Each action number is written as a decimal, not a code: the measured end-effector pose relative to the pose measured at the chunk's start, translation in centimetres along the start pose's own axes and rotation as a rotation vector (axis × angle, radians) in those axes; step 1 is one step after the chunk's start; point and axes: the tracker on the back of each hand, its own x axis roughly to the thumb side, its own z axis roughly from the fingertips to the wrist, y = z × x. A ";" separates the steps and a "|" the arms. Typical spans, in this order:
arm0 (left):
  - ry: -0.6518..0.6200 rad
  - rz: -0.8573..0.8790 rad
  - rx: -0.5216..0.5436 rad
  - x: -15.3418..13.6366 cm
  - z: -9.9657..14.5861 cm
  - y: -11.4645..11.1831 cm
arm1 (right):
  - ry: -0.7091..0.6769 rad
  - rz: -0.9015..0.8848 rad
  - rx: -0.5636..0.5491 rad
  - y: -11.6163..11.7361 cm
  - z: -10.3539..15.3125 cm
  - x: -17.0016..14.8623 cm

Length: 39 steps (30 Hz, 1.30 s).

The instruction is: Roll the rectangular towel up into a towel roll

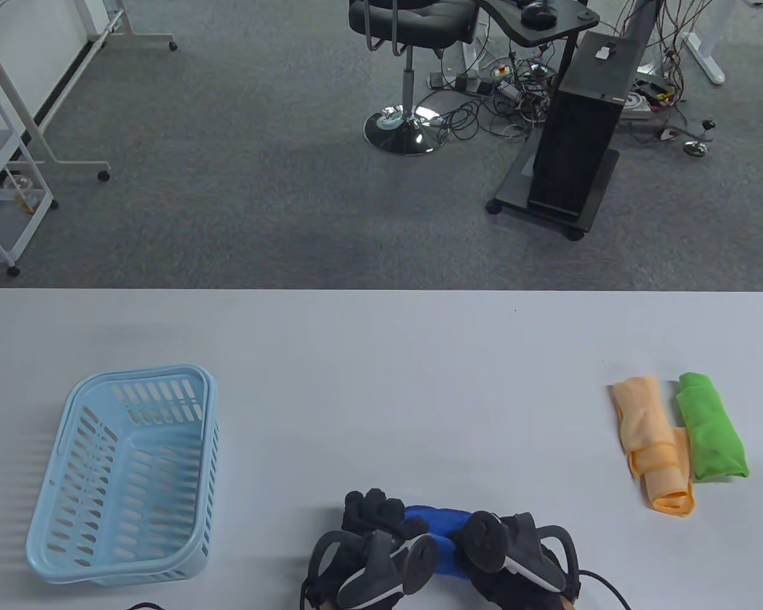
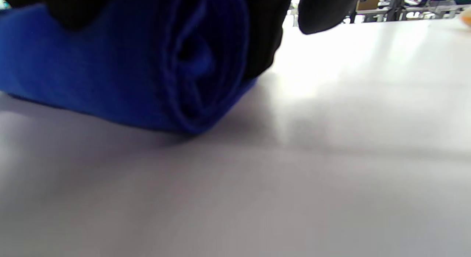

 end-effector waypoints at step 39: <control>0.043 -0.106 -0.157 0.0 -0.6 -1.6 | -0.041 -0.019 -0.092 -0.7 0.3 -0.7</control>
